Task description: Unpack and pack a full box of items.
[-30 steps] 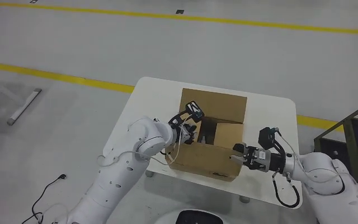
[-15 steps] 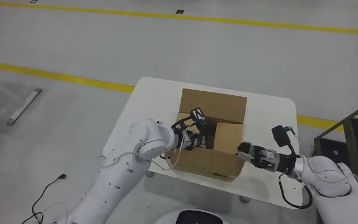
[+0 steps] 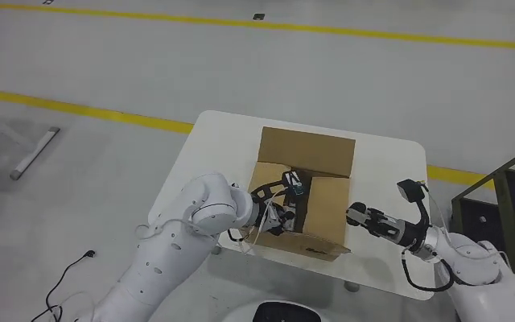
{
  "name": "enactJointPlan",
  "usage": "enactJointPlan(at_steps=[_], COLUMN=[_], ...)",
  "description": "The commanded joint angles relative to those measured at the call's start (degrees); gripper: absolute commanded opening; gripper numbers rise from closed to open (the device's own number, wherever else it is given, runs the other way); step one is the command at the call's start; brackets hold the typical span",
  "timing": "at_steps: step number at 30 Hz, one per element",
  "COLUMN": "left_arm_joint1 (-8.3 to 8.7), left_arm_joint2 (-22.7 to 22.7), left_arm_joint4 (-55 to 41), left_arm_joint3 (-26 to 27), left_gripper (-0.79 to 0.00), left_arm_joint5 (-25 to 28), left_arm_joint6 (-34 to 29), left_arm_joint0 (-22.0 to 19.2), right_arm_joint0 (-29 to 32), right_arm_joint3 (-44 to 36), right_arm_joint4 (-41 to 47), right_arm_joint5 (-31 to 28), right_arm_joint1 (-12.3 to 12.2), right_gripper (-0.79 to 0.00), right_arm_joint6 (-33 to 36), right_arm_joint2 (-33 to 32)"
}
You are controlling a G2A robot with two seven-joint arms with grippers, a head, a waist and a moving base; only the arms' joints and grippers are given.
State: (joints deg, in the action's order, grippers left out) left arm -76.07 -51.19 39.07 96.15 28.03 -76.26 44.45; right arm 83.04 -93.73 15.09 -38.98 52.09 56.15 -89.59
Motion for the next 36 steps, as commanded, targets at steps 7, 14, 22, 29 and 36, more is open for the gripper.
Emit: enactJointPlan(at_steps=[7, 14, 22, 29, 36], left_arm_joint1=[2.84, 4.43, 5.14, 5.11, 4.82], left_arm_joint2=[3.26, 3.73, 2.55, 3.07, 4.12], left_arm_joint4=[-4.04, -5.29, -3.71, -1.49, 0.47], left_arm_joint3=[-0.46, -1.46, -2.33, -3.42, -4.76], left_gripper=[0.0, 0.0, 0.0, 0.0, 0.0], left_arm_joint5=[-1.52, -2.04, -2.0, -3.37, -4.59], left_arm_joint6=[-1.52, -2.04, -0.75, 2.8, 5.83], left_arm_joint0=[-2.24, -3.23, -4.08, -4.79, -6.04], right_arm_joint0=[-1.96, -2.35, -3.33, -5.1, -5.83], right_arm_joint3=[-0.64, -1.72, -0.84, 0.08, 1.34], right_arm_joint4=[4.99, 4.88, -3.38, -14.77, -19.97], right_arm_joint5=[1.58, 3.35, 2.99, -0.51, -2.76], right_arm_joint1=[-0.54, -1.93, -4.15, -5.78, -6.48], right_gripper=[-0.785, -0.785, -0.785, -0.785, -0.785], right_arm_joint6=[10.74, 12.51, 12.15, 8.65, 6.39], right_arm_joint2=[5.91, 9.95, 14.7, 18.06, 18.97])
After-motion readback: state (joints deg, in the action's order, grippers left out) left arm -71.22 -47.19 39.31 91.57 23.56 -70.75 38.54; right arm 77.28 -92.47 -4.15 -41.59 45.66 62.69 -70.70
